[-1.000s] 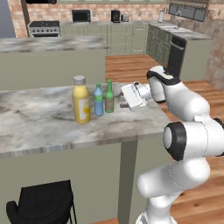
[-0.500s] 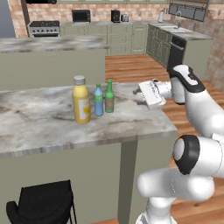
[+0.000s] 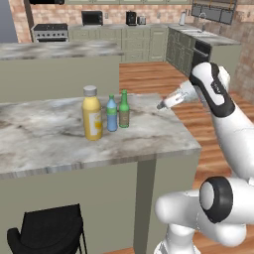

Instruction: Place the drinks on the dining counter in a tight cluster.

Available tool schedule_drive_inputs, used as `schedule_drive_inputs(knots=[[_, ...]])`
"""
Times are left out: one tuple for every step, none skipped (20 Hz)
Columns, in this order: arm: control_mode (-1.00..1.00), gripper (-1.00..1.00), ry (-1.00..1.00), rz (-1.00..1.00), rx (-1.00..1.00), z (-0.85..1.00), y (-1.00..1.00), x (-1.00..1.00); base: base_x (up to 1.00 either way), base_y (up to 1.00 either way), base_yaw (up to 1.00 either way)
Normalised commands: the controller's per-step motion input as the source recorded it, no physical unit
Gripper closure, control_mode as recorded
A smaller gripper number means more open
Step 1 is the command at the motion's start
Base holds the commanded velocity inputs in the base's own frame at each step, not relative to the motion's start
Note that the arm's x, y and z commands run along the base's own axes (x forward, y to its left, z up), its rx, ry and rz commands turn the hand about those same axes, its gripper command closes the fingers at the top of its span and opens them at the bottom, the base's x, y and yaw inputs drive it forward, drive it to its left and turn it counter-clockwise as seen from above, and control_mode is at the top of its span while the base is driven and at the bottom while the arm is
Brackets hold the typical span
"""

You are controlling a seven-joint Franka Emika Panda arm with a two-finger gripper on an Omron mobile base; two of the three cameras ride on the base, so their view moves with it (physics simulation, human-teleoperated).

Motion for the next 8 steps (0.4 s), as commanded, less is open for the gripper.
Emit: schedule_drive_inputs(knots=[[-1.0, -1.0, 0.78, -0.38, -0.27, 0.38, -0.14, 0.0, 0.0, 0.0, 0.0], [-1.0, -1.0, 0.74, -0.41, -0.26, 0.27, -0.21, 0.0, 0.0, 0.0, 0.0], [-1.0, -1.0, 0.71, -0.41, -0.28, 0.18, -0.24, 0.0, 0.0, 0.0, 0.0], [-1.0, -1.0, 0.63, -0.43, -0.31, 0.0, -0.29, 0.0, 0.0, 0.0, 0.0], [-1.0, -1.0, 0.58, -0.44, -0.33, 0.0, -0.34, 0.0, 0.0, 0.0, 0.0], [-1.0, -1.0, 0.54, -0.46, -0.34, 0.0, -0.4, 0.0, 0.0, 0.0, 0.0], [-1.0, -1.0, 0.54, -0.47, -0.35, 0.0, -0.41, 0.0, 0.0, 0.0, 0.0], [-1.0, -1.0, 0.51, -0.49, -0.35, 0.0, -0.45, 0.0, 0.0, 0.0, 0.0]])
